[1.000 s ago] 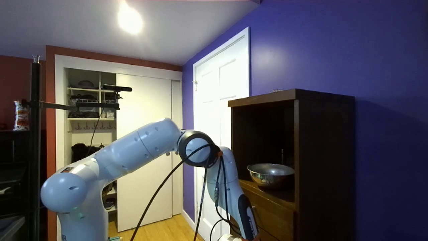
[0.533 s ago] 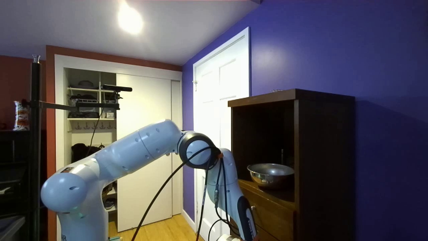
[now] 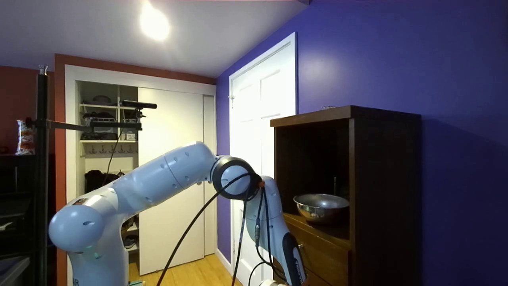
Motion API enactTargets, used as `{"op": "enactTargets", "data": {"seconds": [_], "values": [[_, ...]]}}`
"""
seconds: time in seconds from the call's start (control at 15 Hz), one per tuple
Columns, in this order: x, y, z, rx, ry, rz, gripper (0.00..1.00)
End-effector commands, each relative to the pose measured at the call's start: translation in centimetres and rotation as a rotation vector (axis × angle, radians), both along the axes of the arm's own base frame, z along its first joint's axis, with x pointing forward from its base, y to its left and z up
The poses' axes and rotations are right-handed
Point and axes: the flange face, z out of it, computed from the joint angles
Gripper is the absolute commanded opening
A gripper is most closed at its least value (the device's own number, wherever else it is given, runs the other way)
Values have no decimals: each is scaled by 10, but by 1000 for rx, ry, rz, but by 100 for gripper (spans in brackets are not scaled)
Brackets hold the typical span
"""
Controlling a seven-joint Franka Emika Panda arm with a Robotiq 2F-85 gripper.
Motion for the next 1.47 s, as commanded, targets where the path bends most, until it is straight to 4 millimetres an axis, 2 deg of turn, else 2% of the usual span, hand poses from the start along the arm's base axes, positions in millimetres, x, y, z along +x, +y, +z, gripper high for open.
{"op": "enactTargets", "data": {"seconds": [0.0,0.07,0.13,0.4,0.47,0.8,1.13,1.4], "values": [[2,6,3,-20,-18,38,45],[2,7,3,-20,-20,42,42],[2,8,4,-21,-21,45,34],[1,13,7,-25,-33,60,19],[1,14,7,-27,-36,65,22],[0,13,12,-45,-56,92,24],[-2,11,19,-50,-77,105,40],[-4,10,24,-55,-90,112,36]]}}
